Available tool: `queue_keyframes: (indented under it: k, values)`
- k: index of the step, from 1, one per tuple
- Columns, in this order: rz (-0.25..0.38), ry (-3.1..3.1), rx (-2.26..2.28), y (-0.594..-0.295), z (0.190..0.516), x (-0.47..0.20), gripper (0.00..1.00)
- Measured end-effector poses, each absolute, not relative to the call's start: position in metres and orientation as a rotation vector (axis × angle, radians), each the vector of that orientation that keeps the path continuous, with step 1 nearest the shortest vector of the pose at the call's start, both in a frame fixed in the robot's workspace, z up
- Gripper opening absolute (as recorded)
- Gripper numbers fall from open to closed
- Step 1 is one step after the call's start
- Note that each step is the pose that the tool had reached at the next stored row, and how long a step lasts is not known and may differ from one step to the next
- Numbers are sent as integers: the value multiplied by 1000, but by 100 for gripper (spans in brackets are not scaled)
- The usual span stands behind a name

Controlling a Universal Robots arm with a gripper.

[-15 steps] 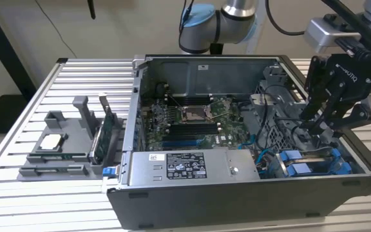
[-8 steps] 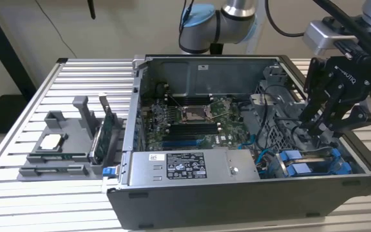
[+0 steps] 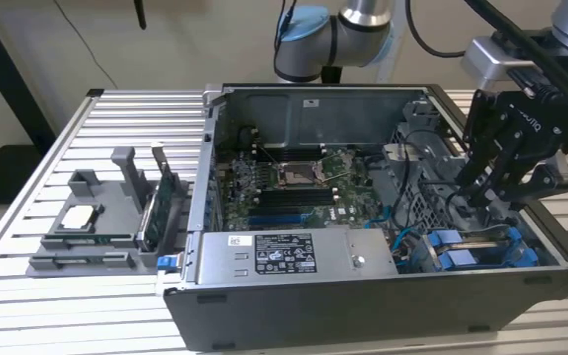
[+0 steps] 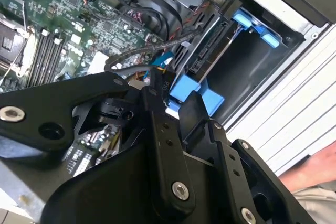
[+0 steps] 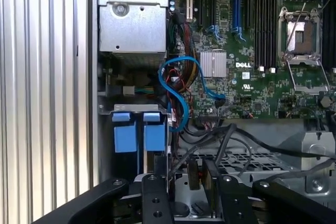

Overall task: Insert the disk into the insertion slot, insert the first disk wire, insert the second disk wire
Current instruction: 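Insert the first disk wire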

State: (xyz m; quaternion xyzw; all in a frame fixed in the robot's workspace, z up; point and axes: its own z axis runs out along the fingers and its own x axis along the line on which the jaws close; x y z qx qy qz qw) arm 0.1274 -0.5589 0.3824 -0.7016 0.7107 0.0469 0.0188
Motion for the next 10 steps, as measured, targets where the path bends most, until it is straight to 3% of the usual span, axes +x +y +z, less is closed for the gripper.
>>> queue_keyframes:
  k: [4,6,8,9,10]
  values:
    - [182,2187,-2161,-559,381,127,41]
    - [201,2177,-2152,-559,381,127,32]
    - [216,2169,-2144,-559,381,127,32]
    - [221,2166,-2141,-559,380,127,25]
    - [227,2163,-2138,-559,380,127,25]
